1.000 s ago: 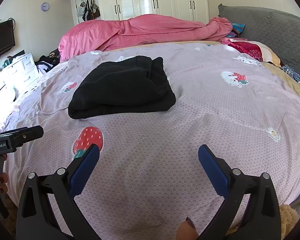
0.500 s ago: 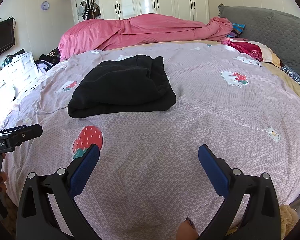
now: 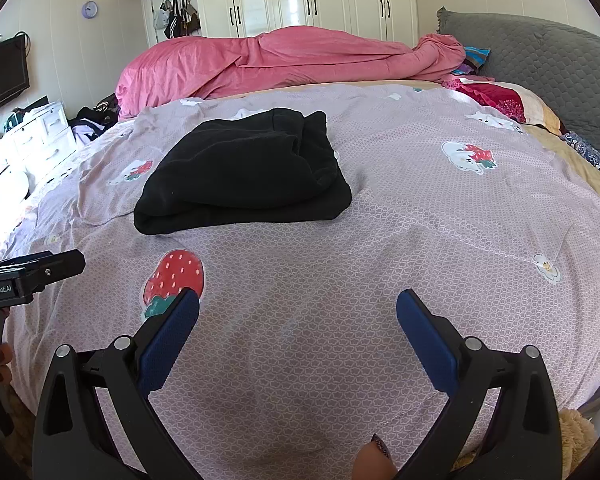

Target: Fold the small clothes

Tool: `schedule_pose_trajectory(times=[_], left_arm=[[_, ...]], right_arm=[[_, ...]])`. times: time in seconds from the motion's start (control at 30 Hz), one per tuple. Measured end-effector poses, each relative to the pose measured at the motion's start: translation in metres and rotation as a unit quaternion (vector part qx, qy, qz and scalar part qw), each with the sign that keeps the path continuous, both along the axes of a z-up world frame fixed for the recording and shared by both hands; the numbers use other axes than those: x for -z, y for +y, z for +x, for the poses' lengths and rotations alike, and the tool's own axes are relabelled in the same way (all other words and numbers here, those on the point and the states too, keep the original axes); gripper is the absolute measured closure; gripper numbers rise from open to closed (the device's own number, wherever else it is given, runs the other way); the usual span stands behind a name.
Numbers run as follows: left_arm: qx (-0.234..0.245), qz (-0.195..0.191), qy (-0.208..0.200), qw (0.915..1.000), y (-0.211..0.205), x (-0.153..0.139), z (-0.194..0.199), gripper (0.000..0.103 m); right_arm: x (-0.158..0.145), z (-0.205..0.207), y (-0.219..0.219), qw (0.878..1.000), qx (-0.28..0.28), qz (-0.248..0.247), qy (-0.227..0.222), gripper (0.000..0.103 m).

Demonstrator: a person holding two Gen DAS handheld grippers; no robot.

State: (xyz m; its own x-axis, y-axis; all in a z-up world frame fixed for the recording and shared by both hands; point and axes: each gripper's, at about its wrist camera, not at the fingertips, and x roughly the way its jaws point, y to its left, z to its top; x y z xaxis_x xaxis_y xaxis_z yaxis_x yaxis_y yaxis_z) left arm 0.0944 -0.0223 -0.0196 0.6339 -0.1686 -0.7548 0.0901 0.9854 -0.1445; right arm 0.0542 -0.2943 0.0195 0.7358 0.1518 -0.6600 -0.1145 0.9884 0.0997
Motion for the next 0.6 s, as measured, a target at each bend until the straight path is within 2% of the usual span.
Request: schedule_pose_trajectory(times=[0.27,0.37,0.5,0.6], left_arm=[[-0.003,0.010,-0.004,0.9999,-0.002,0.000,-0.002,0.009],[-0.013,0.028,-0.007,0.9995,-0.002,-0.002,-0.003,0.009],[-0.023,0.023,-0.008,0.9994,0.010,-0.007,-0.004,0.009],[-0.036,0.017,-0.014,0.9991,0.031,-0.016,-0.006,0.009]], right_arm=[[0.001,-0.001,-0.003,1.000,0.003,-0.001,-0.001,0.004],[0.000,-0.001,-0.005,1.000,0.008,-0.002,-0.001,0.004],[-0.009,-0.005,-0.021,0.999,0.044,0.005,-0.015,0.004],[-0.034,-0.021,-0.052,0.993,0.100,0.017,-0.056,0.004]])
